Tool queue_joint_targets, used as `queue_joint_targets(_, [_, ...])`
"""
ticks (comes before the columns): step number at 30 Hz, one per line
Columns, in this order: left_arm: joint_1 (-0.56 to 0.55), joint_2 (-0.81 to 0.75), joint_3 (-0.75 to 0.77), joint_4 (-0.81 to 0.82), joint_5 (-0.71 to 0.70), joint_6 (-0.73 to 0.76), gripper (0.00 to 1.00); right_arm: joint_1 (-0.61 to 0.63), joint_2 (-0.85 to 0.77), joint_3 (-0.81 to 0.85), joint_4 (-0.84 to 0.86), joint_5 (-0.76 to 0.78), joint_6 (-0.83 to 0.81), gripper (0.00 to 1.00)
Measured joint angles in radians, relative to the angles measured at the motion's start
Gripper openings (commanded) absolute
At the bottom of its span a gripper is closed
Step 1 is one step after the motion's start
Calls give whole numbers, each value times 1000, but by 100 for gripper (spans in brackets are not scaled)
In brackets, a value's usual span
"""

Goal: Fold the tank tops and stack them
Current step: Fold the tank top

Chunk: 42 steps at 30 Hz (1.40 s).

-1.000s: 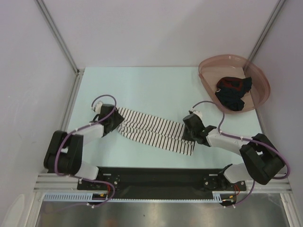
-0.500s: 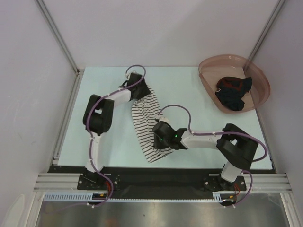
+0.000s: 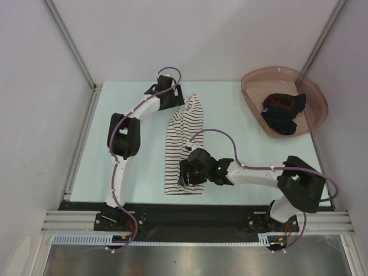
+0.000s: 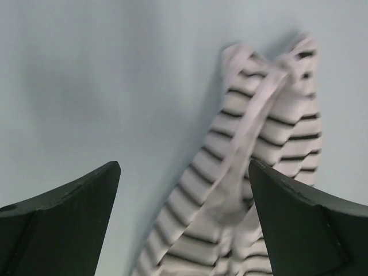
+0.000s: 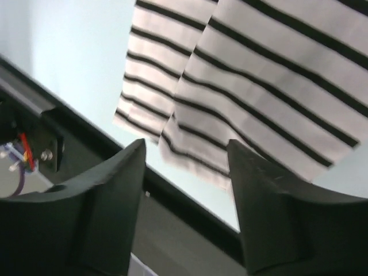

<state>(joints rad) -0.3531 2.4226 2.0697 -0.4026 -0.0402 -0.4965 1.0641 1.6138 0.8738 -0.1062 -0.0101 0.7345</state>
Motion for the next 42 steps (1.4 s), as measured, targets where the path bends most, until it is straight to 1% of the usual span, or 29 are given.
queue_joint_targets(2, [11, -92, -118, -19, -36, 27, 100, 1, -77, -42, 0, -4, -3, 67])
queue_joint_targets(4, [18, -224, -259, -34, -74, 46, 100, 2, -150, -77, -1, -6, -5, 68])
queue_joint_targets(6, [18, -366, -389, -31, -94, 52, 100, 1, -229, -109, -8, -3, -5, 65])
queue_joint_targets(7, [16, -451, -460, -27, -97, 53, 100, 1, -257, -119, -15, -3, -5, 63])
queue_joint_targets(8, [12, -609, -596, 9, -95, 50, 100, -1, -285, -131, -24, -2, -3, 61])
queue_joint_targets(9, [10, -640, -619, 6, -92, 49, 100, -2, -305, -140, -32, -2, -2, 60])
queue_joint_targets(12, [-14, -942, -899, 88, -71, 23, 100, -3, -344, -190, -45, 9, 14, 59])
queue_joint_targets(14, [-57, -1109, -1072, 109, -57, -2, 100, -6, -367, -246, -47, 11, 32, 59])
queue_joint_targets(17, [-149, -1262, -1295, 125, -43, -31, 100, -16, -394, -332, -42, 11, 61, 61])
queue_joint_targets(18, [-174, -1291, -1351, 123, -38, -40, 100, -23, -396, -354, -37, 6, 69, 61])
queue_joint_targets(21, [-233, -1407, -1524, 72, -8, -72, 99, -50, -380, -378, -18, -18, 85, 62])
queue_joint_targets(25, [-248, -1552, -1655, 48, 24, -113, 99, -73, -323, -378, 60, -51, 103, 59])
queue_joint_targets(28, [-277, -1623, -1716, 51, 55, -153, 98, -76, -282, -378, 124, -79, 114, 45])
queue_joint_targets(29, [-287, -1628, -1724, 50, 63, -162, 97, -76, -271, -378, 135, -86, 119, 37])
queue_joint_targets(31, [-308, -1629, -1734, 50, 77, -184, 95, -72, -262, -382, 147, -93, 133, 32])
queue_joint_targets(32, [-320, -1627, -1736, 51, 82, -196, 93, -70, -262, -386, 151, -95, 140, 24])
queue_joint_targets(34, [-350, -1615, -1737, 50, 98, -222, 90, -61, -267, -393, 152, -95, 153, 19])
queue_joint_targets(35, [-369, -1608, -1737, 51, 101, -233, 90, -56, -272, -397, 151, -93, 157, 13])
queue_joint_targets(36, [-397, -1596, -1737, 47, 104, -248, 89, -49, -280, -401, 148, -91, 163, 11])
queue_joint_targets(37, [-415, -1589, -1737, 43, 105, -259, 86, -43, -288, -405, 142, -87, 169, 8])
queue_joint_targets(38, [-440, -1584, -1738, 37, 103, -276, 84, -38, -298, -408, 139, -83, 174, 2])
queue_joint_targets(39, [-459, -1583, -1742, 35, 101, -293, 81, -35, -304, -411, 138, -79, 177, 0])
queue_joint_targets(40, [-472, -1585, -1749, 35, 103, -308, 75, -33, -311, -415, 138, -76, 182, 0])
queue_joint_targets(42, [-487, -1599, -1770, 48, 105, -339, 71, -32, -317, -422, 138, -69, 191, 0])
